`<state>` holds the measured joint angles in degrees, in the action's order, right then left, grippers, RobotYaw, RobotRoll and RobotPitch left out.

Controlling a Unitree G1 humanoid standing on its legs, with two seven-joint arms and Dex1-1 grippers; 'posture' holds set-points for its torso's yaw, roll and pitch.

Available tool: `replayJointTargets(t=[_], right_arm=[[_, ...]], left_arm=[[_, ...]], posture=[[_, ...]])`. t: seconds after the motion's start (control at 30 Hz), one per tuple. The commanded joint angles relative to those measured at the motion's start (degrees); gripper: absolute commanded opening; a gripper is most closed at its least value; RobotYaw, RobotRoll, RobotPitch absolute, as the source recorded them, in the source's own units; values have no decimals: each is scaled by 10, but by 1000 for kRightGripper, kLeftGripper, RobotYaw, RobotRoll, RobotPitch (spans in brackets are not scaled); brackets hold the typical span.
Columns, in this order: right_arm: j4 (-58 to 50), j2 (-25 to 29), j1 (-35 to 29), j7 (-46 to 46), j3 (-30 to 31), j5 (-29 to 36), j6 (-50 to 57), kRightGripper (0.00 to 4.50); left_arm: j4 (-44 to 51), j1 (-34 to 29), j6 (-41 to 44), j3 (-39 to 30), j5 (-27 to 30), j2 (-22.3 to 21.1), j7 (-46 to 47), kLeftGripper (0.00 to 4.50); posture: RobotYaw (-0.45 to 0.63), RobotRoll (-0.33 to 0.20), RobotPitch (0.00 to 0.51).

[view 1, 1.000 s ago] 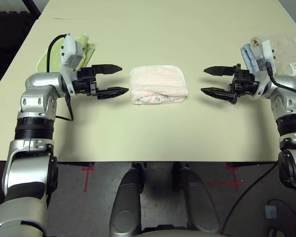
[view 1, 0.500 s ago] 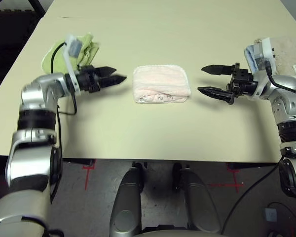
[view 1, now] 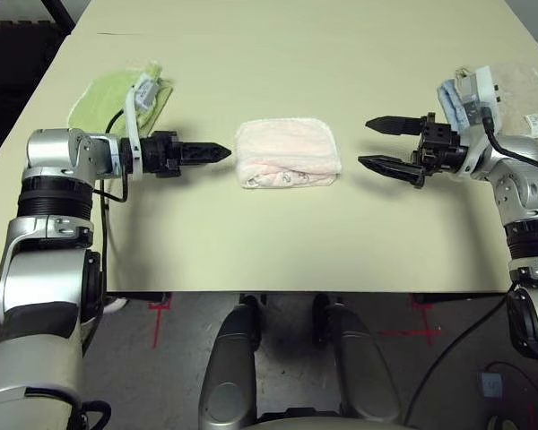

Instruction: Fold the towel and set it aside.

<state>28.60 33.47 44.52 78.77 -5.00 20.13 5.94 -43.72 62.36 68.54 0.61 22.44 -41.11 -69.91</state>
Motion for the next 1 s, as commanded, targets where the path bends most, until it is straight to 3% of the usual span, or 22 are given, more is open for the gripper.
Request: replayJointTargets(t=[0.03, 0.33, 0.67, 1.0], right_arm=[[18, 13, -15, 15, -3, 1, -22, 4500], [24, 18, -15, 17, -3, 3, -29, 4500], [17, 14, -2, 3, 2, 2, -17, 4500], [3, 20, -14, -4, -3, 3, -14, 4500]], left_arm=[[-18, 9, 15, 6, -2, 2, 5, 4474], [-58, 24, -11, 0, -10, 36, 31, 4474], [-111, 45, -13, -26, -9, 106, 80, 4474], [-129, 59, 4, 6, -24, 143, 67, 4474]], posture=[[-73, 0, 270], [-75, 0, 273], [-84, 0, 278], [-96, 0, 280]])
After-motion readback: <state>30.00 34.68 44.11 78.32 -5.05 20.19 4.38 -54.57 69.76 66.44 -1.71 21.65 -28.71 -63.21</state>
